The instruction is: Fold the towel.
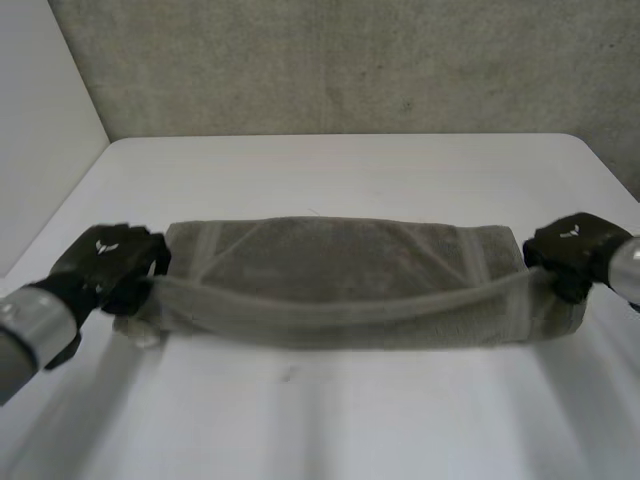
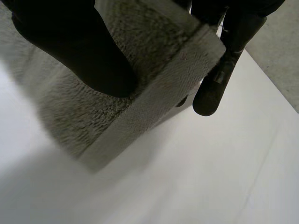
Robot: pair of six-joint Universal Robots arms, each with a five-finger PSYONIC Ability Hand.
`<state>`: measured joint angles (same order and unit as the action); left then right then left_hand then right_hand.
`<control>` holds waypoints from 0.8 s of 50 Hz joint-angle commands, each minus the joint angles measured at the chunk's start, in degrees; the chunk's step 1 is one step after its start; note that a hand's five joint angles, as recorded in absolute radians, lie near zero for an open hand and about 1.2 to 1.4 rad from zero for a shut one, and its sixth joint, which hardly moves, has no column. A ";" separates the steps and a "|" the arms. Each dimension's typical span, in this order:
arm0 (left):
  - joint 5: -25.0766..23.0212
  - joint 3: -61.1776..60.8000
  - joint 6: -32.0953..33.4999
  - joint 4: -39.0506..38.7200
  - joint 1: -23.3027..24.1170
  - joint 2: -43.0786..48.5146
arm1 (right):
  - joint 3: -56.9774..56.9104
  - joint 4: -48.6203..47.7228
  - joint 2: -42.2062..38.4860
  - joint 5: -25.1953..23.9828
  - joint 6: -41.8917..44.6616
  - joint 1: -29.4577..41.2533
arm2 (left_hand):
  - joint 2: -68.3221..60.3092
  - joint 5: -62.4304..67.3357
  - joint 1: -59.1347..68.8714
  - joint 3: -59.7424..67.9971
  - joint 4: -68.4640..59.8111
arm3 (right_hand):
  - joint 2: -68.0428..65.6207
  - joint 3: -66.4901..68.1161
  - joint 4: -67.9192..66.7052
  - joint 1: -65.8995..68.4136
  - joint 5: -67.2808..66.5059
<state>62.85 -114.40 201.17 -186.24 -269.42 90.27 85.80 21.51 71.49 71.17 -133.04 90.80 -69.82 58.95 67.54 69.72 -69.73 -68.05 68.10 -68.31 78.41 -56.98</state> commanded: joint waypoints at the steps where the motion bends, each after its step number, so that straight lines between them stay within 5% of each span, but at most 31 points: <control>1: 6.39 22.43 -0.51 -3.07 5.92 23.16 | -20.03 -4.36 -18.38 4.77 -7.67 5.44 | -10.18 11.05 12.46 10.28 -10.27 | -11.95 11.90 -11.69 1.59 -13.02; 6: 10.97 34.56 -0.78 -2.63 6.80 32.57 | -27.07 -9.36 -24.45 5.03 -10.66 6.93 | -10.18 11.05 12.46 10.28 -10.27 | -11.95 11.90 -11.69 1.59 -13.02; 15: 11.60 50.75 -0.87 -1.84 9.35 44.01 | -36.13 -18.51 -32.46 10.48 -11.19 8.26 | -10.18 11.05 12.46 10.28 -10.27 | -11.95 11.90 -11.69 1.59 -13.02; 25: 11.51 57.80 -1.48 0.00 9.97 50.70 | -40.71 -18.96 -37.30 11.19 -10.93 8.69 | -10.18 11.05 12.46 10.28 -10.27 | -11.00 10.95 -10.74 0.64 -12.07; 26: 11.51 57.89 -1.48 0.00 10.06 51.05 | -40.71 -19.05 -37.48 11.45 -10.84 8.69 | 4.29 -3.41 -2.01 -4.19 4.20 | 31.96 -32.01 32.23 -42.33 30.89; 27: 11.60 57.98 -1.39 -0.17 9.97 51.31 | -40.71 -19.05 -37.65 11.63 -10.75 8.78 | 37.40 -36.53 -35.12 -37.30 37.32 | 58.05 -58.10 58.31 -68.41 56.98; 28: 11.60 57.98 -1.39 -0.17 9.97 51.32 | -40.71 -19.05 -37.65 11.63 -10.75 8.78 | 37.73 -36.86 -35.46 -37.63 37.65 | 58.05 -58.10 58.31 -68.41 56.98; 29: 11.68 58.07 -1.31 -0.17 9.97 51.40 | -40.71 -19.22 -37.65 11.63 -10.84 9.13 | 59.82 -58.95 -57.54 -59.72 59.73 | 58.05 -58.10 58.31 -68.41 56.98; 40: 12.74 61.93 -4.20 -0.26 9.97 47.55 | -38.00 -19.31 -30.37 12.42 -13.12 9.75 | 59.61 -58.73 -57.33 -59.50 59.52 | 58.05 -58.10 58.31 -68.41 56.98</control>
<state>74.75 -54.80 199.54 -186.45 -259.43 141.27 45.12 2.16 35.41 83.10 -144.30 100.32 -12.64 3.76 12.99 12.79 -12.74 -12.90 12.46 -13.39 12.09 -3.96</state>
